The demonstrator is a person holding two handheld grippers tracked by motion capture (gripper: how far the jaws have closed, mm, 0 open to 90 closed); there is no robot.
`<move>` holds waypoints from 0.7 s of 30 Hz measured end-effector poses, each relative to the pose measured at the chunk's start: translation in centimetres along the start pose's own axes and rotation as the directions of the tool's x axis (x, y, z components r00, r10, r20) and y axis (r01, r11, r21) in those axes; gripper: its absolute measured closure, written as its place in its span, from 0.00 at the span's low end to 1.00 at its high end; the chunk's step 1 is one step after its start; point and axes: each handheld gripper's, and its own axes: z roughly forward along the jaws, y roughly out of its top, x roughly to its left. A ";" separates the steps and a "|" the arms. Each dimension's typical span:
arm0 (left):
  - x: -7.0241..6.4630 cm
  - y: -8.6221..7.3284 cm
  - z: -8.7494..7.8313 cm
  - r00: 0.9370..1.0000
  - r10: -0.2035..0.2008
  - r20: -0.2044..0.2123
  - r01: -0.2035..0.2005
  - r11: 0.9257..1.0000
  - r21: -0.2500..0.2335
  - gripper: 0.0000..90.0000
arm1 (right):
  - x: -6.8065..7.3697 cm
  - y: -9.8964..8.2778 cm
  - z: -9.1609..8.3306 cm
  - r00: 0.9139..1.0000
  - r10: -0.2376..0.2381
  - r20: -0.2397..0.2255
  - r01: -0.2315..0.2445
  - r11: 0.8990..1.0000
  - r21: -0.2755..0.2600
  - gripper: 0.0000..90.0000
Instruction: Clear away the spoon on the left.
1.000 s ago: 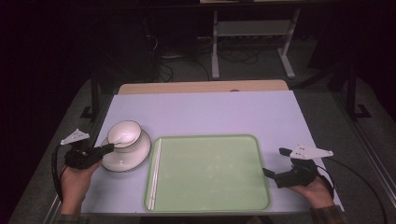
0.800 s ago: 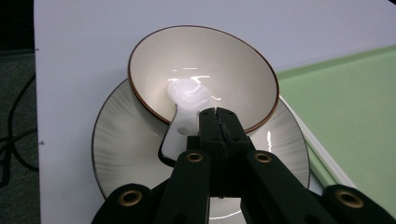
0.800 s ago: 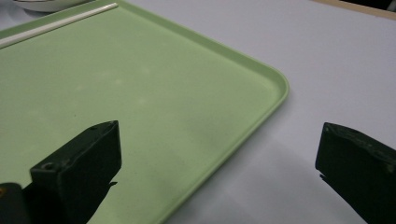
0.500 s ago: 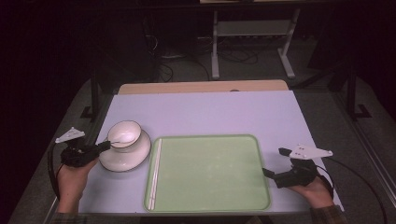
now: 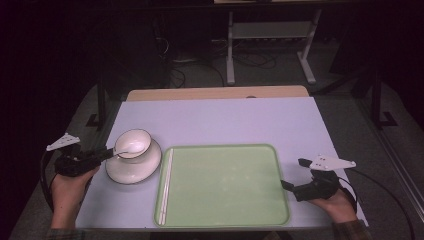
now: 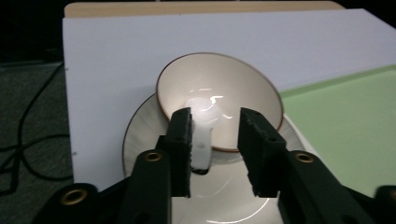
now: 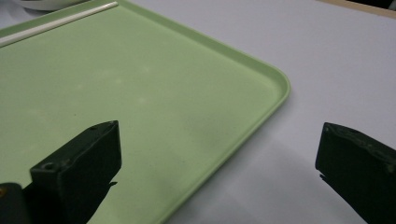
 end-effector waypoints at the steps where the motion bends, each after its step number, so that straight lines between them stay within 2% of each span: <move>1: 0.2 -0.1 0.1 1.000 -0.005 0.002 0.005 1.000 0.008 0.65 | 0.0 0.0 0.0 1.000 0.000 0.000 0.000 1.000 0.000 0.00; 10: 1.0 -1.1 1.4 0.999 -0.045 0.018 0.045 0.998 0.037 0.57 | 0.0 0.0 0.0 1.000 0.001 0.000 -0.001 1.000 -0.001 0.00; 21: 1.1 -1.6 2.3 0.995 -0.082 0.058 0.078 0.995 0.064 0.61 | 0.0 0.0 0.0 1.000 0.000 0.001 0.000 1.000 -0.001 0.00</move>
